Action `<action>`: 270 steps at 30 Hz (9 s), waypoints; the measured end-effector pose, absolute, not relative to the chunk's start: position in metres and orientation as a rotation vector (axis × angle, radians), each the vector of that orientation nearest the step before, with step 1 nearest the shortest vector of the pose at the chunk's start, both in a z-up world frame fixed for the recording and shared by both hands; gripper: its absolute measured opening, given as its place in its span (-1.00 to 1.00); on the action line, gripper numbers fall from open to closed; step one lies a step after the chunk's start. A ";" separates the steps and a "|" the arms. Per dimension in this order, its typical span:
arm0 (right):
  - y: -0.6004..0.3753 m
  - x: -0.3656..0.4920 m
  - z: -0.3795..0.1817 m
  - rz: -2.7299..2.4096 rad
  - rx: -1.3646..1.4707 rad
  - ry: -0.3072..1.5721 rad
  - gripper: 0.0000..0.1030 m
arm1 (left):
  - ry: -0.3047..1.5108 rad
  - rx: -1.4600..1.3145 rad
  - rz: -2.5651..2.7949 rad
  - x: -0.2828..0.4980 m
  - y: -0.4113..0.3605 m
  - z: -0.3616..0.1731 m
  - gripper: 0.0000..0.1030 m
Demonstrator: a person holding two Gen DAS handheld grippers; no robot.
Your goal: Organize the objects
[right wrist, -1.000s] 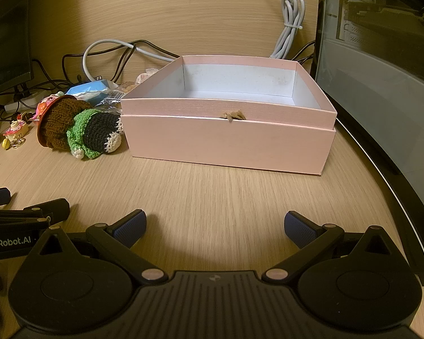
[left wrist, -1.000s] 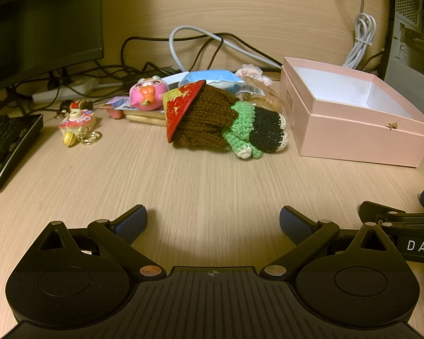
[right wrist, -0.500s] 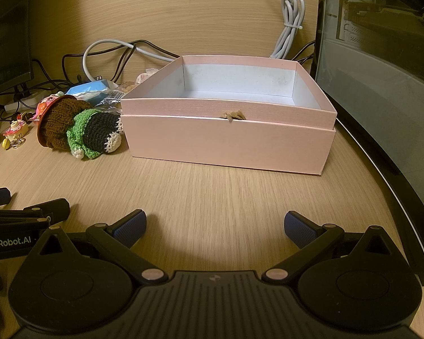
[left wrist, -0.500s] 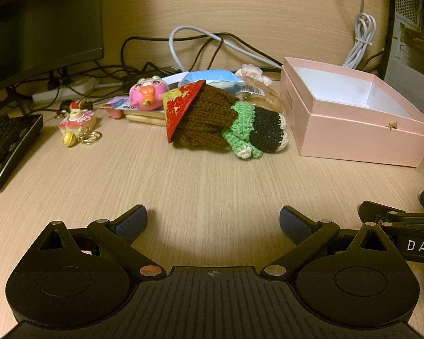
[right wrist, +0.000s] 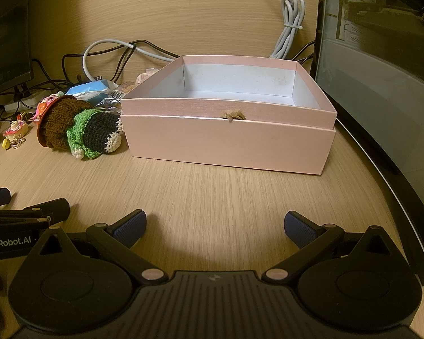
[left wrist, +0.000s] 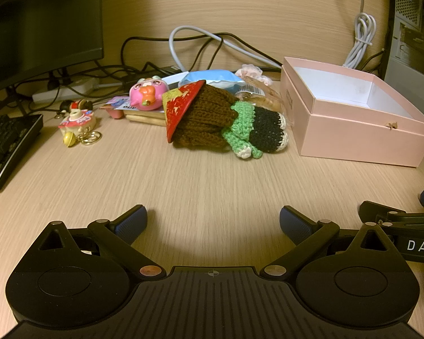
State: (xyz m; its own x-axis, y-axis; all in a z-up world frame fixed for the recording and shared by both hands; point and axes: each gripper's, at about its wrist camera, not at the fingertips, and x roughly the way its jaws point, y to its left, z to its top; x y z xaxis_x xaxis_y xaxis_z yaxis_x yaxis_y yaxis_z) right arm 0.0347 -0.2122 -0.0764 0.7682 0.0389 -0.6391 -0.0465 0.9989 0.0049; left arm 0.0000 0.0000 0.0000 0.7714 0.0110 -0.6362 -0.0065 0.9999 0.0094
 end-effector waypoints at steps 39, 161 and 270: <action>-0.212 0.037 -0.071 0.057 -0.014 0.774 1.00 | 0.732 -0.399 0.554 -0.039 0.228 0.031 0.89; 0.003 0.096 -0.035 0.598 -0.567 0.684 0.76 | 0.857 -0.317 -0.024 -0.043 0.163 0.039 -0.73; 0.063 -0.062 -0.748 0.155 -0.512 1.011 0.74 | 0.584 -0.451 -0.457 -0.028 0.166 0.030 -0.73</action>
State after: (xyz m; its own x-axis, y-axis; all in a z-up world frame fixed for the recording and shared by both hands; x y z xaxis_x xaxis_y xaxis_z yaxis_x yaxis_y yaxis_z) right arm -0.0621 0.0631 -0.7481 0.5314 -0.1085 -0.8401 -0.3554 0.8717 -0.3374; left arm -0.0279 0.1663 0.0299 0.7422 -0.5252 -0.4164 0.2780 0.8065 -0.5218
